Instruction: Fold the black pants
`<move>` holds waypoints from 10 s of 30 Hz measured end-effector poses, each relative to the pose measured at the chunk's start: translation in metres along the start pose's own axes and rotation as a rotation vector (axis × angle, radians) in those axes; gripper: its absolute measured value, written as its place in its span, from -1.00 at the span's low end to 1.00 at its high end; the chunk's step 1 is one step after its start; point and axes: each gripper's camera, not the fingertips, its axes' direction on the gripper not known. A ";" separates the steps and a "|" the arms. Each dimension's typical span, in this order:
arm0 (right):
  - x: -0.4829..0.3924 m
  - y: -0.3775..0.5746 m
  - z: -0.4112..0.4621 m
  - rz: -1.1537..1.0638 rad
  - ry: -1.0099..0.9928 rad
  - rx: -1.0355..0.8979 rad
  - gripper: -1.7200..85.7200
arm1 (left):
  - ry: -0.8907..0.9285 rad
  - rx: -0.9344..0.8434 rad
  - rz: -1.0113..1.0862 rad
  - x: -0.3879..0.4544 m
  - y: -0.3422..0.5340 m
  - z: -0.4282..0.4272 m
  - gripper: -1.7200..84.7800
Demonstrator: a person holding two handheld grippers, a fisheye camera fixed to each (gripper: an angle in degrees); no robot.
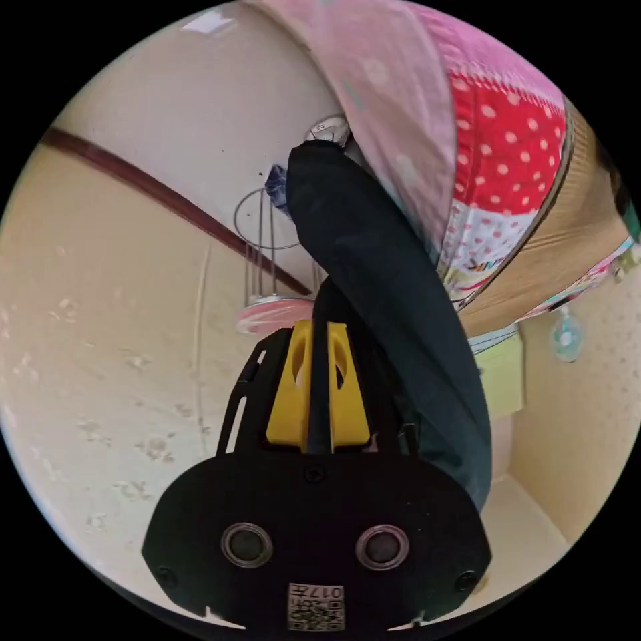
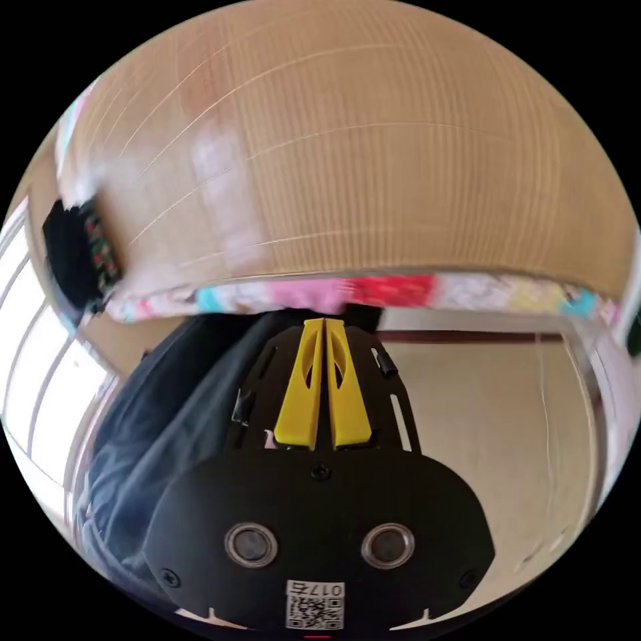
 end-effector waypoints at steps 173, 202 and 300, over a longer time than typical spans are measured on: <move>0.242 0.389 -0.035 0.512 -1.365 0.550 -0.80 | 0.193 0.742 0.410 0.137 0.098 0.103 -0.80; 0.200 0.348 -0.178 0.143 -1.223 0.607 -0.93 | 0.559 0.755 0.521 0.070 0.164 0.085 -0.97; 0.166 0.461 0.026 0.399 -0.595 0.251 -0.95 | 0.579 0.552 0.433 0.139 0.042 0.016 -0.78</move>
